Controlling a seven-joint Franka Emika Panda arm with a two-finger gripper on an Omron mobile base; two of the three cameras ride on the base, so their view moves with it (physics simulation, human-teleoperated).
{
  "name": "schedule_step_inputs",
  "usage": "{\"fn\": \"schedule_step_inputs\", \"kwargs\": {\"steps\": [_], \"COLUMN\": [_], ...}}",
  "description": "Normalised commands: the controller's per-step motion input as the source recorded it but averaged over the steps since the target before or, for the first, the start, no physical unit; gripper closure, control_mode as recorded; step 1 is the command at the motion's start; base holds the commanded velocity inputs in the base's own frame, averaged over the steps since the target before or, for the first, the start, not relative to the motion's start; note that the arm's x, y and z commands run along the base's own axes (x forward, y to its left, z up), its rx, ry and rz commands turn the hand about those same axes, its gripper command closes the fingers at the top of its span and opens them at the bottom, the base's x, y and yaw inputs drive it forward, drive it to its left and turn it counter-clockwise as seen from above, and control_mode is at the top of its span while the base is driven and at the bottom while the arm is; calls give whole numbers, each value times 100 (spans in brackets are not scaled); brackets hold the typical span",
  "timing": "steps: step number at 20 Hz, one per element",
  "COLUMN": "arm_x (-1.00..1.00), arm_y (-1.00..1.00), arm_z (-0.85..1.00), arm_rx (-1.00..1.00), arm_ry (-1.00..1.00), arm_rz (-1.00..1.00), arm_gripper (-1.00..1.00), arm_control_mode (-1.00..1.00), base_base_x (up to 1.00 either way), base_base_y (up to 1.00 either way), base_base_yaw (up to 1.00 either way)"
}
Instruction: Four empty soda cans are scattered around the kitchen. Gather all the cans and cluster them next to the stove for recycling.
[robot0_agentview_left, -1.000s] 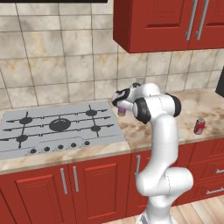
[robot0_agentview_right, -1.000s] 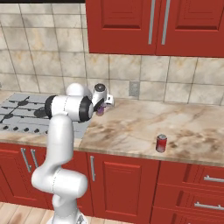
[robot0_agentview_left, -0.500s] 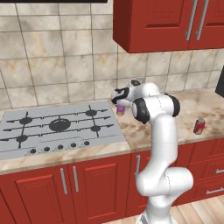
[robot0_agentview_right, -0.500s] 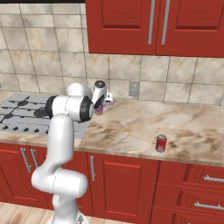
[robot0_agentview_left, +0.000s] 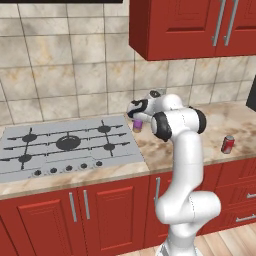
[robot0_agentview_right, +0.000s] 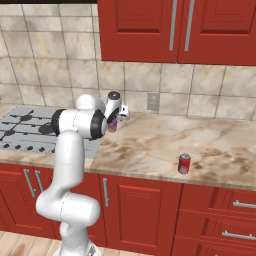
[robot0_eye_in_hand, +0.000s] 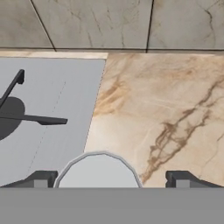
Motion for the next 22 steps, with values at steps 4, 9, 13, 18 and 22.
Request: {"fn": "schedule_step_inputs", "kwargs": {"steps": [4, 9, 13, 18, 22], "arm_x": [0, 0, 0, -4, -30], "arm_y": [0, 0, 0, 0, 0], "arm_z": [10, 31, 31, 20, 5], "arm_rx": [0, 0, 0, 0, 0], "arm_ry": [0, -1, 0, 0, -1], "arm_rz": [1, 1, 2, 1, 2], "arm_gripper": [-100, -100, -100, -100, -100], "arm_control_mode": [-100, -100, -100, -100, -100], "base_base_x": [0, 0, 0, 0, 0], "base_base_y": [0, 0, 0, 0, 0], "base_base_yaw": [0, 0, 0, 0, 0]}}
